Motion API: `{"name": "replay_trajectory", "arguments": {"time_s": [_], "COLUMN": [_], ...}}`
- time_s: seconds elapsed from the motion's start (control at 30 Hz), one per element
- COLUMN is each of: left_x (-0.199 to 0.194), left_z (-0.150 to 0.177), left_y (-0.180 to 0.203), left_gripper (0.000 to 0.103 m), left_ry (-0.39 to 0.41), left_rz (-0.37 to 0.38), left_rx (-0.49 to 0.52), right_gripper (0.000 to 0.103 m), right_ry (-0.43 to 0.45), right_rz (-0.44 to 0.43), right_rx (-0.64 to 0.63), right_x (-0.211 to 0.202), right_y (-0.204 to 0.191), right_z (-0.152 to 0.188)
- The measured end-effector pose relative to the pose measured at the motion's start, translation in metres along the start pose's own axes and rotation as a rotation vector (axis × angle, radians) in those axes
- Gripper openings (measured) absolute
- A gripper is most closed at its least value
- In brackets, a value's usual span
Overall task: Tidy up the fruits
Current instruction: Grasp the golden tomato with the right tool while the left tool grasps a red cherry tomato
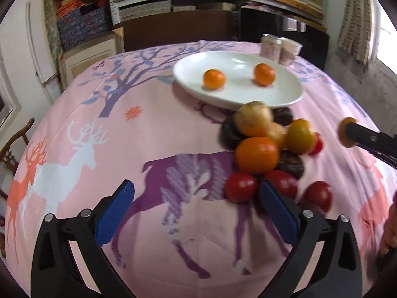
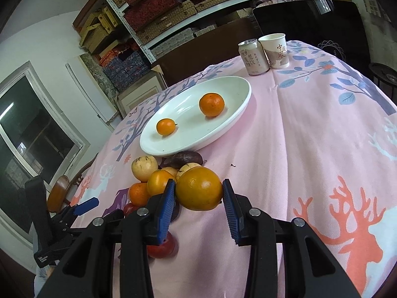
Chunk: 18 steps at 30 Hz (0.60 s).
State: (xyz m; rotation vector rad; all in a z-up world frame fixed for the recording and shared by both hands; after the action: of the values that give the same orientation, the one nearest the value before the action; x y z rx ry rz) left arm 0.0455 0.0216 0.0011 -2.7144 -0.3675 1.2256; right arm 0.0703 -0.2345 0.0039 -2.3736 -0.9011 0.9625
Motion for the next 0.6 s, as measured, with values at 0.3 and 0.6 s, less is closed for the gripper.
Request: {"name": "replay_trajectory", "arguments": {"time_s": [0.3, 0.6], "left_x": [0.005, 0.018], "left_z": [-0.002, -0.005], "left_y": [-0.009, 0.009], "left_gripper": [0.098, 0.083], "left_ry": [-0.012, -0.066], "left_rz": [0.016, 0.175], "left_rx": [-0.016, 0.048], "right_gripper": [0.039, 0.039], "right_ry": [-0.004, -0.010], "right_rz": [-0.003, 0.005], "right_rx": [0.004, 0.007], "right_x": [0.000, 0.002], "right_y": [0.002, 0.002], "right_z": [0.000, 0.001]}}
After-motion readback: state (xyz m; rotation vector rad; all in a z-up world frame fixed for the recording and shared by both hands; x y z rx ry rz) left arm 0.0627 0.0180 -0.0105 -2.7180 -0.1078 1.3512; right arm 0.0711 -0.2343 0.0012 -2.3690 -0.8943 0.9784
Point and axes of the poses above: each gripper's, at about its wrist camera, not at the fingertips, and x roughly the way its jaws point, y to its right, z to its underside, the point moved 3 cm from there along x, roughly the way its jaws point, and after that the axes turned 13 degrees about -z, right-handed, at the moved point
